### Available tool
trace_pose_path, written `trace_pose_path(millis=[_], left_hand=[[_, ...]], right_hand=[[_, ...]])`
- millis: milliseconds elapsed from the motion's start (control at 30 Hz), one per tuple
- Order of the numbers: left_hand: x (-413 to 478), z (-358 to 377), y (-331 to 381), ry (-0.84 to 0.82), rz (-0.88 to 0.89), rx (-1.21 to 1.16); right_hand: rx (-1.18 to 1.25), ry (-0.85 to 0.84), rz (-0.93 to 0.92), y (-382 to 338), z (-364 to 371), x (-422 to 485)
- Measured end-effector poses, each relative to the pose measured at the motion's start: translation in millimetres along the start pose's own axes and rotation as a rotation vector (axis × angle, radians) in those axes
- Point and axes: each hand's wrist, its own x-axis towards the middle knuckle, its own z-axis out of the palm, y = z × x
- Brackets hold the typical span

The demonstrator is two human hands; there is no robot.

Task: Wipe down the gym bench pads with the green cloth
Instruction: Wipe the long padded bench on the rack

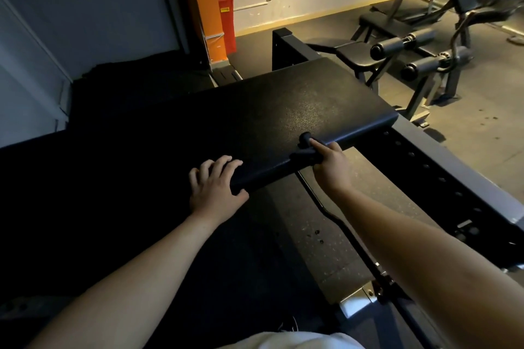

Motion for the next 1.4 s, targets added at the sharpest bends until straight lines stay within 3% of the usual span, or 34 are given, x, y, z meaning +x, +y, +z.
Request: trace_pose_path(millis=[100, 233, 300, 567, 900, 1000, 1133, 1267, 1333, 1400], left_hand=[[3, -1, 4, -0.018, -0.008, 0.008], [11, 0, 11, 0.02, -0.019, -0.054], [13, 2, 15, 0.028, 0.019, -0.055], [32, 4, 54, -0.144, 0.122, -0.066], [37, 20, 74, -0.043, 0.071, -0.001], [36, 20, 74, -0.044, 0.066, -0.004], [35, 19, 78, -0.046, 0.032, -0.007], [38, 17, 84, -0.067, -0.01, -0.031], [43, 14, 88, -0.071, -0.024, -0.047], [49, 13, 93, -0.071, -0.027, -0.046]], right_hand=[[0.054, 0.042, -0.008, -13, 4, -11], [0.054, -0.161, -0.425, -52, 21, -49], [0.005, -0.249, -0.54, -61, 39, -61], [-0.11, -0.184, -0.546, -36, 37, -43], [-0.165, -0.081, -0.424, 13, 8, -8], [-0.105, 0.027, -0.29, 30, 4, 4], [-0.008, 0.083, 0.04, 51, -14, 33], [0.043, 0.089, 0.134, 41, -19, 32], [0.112, 0.088, 0.075, 29, -17, 20], [0.061, 0.008, -0.153, 16, -11, 2]])
